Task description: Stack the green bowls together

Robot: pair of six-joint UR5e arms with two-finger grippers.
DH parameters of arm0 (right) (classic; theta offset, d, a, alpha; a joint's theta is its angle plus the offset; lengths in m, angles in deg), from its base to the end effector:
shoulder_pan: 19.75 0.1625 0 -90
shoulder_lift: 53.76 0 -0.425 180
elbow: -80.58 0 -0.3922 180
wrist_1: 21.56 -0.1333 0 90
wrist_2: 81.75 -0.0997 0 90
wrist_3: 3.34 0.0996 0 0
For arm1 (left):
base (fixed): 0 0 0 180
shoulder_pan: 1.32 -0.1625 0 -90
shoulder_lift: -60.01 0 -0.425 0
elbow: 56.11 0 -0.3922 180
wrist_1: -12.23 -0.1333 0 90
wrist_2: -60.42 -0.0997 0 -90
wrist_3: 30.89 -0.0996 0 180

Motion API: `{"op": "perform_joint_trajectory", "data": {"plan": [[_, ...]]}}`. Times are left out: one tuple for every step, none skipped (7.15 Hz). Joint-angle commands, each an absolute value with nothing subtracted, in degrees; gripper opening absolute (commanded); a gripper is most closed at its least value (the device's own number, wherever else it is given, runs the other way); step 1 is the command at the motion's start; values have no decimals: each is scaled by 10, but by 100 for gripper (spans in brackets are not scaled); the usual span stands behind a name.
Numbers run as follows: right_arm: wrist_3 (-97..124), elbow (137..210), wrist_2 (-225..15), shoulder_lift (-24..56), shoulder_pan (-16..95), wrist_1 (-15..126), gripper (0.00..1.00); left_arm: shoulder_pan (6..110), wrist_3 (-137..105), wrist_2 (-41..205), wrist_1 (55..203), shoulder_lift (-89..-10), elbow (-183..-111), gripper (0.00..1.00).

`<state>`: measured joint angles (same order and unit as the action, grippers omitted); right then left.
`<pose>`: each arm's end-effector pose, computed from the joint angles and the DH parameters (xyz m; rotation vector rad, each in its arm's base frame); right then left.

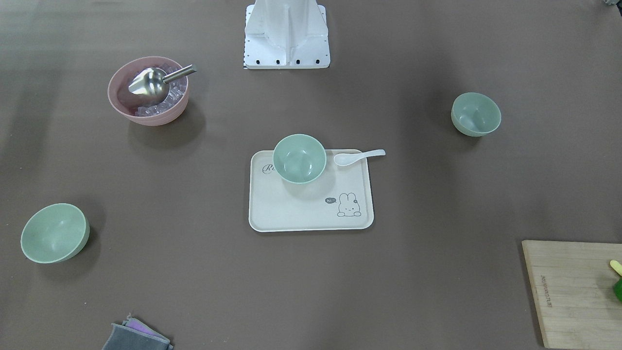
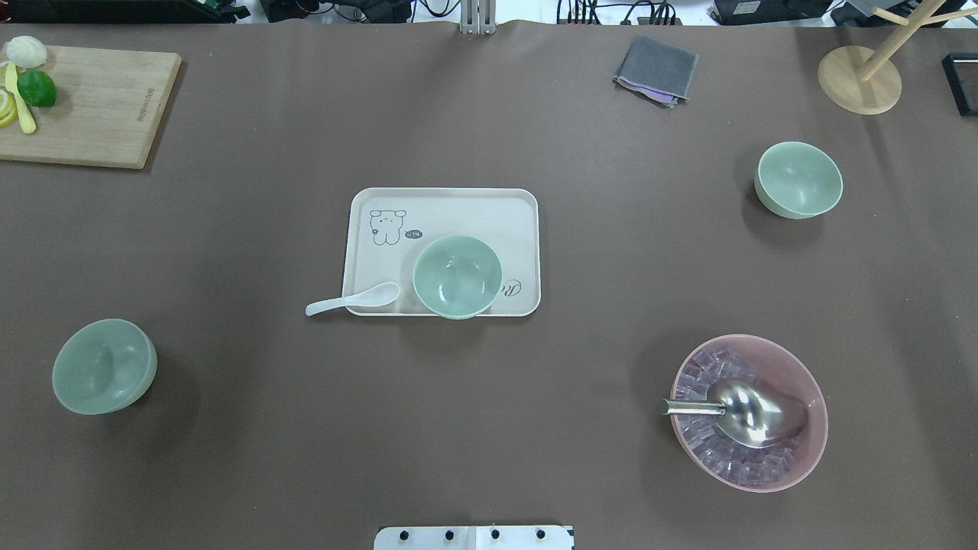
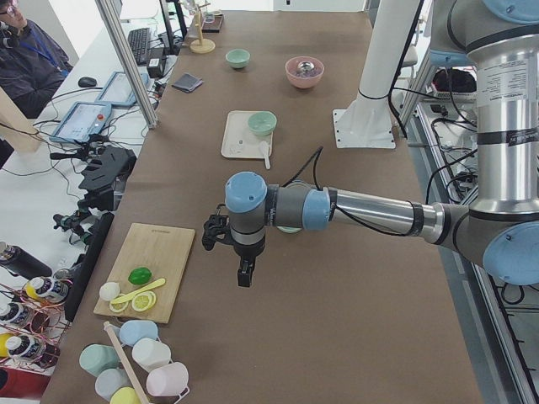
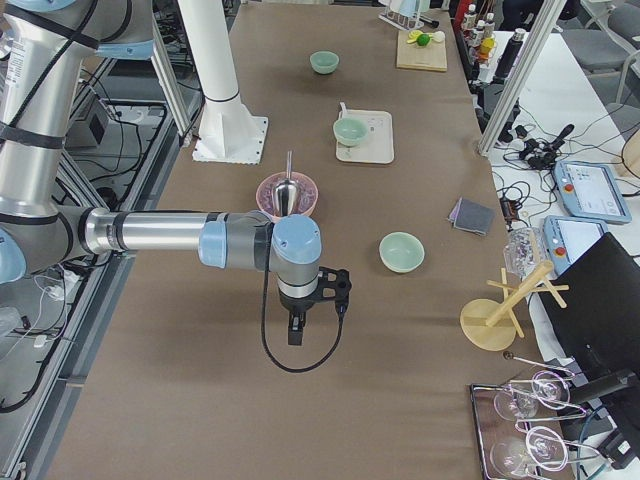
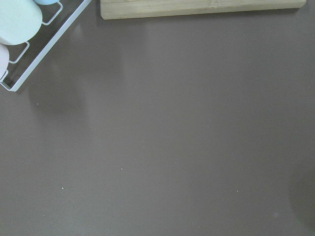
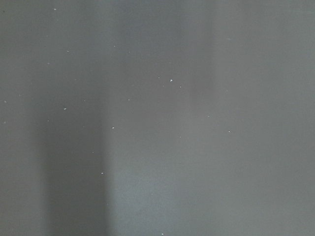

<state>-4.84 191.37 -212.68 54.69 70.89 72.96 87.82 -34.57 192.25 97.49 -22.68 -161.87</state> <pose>0.0720 -0.3534 0.6286 -0.0231 -0.7148 -0.0008 -0.0603 -0.4391 0.5940 0.0798 0.7284 0.0993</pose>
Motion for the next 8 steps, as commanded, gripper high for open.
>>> {"op": "perform_joint_trajectory", "data": {"plan": [[-48,1914,-2130,551,709,729,100,878,-349,1922,976,-227,-1629,99],[-48,1914,-2131,551,709,729,100,878,-348,1923,978,-225,-1638,99],[-48,1915,-2131,550,709,728,100,878,-348,1922,978,-223,-1647,99],[-48,1918,-2130,542,709,728,100,878,-349,1920,979,-227,-1649,99],[-44,1919,-2129,522,709,727,100,878,-349,1922,996,-231,-1654,99],[-41,1927,-2125,483,709,727,100,879,-348,1923,1026,-233,-1661,99],[-40,1922,-2123,448,710,727,100,879,-345,1923,1079,-236,-1661,99],[-40,1928,-2127,445,710,727,100,878,-343,1920,1148,-237,-1650,99]]}}
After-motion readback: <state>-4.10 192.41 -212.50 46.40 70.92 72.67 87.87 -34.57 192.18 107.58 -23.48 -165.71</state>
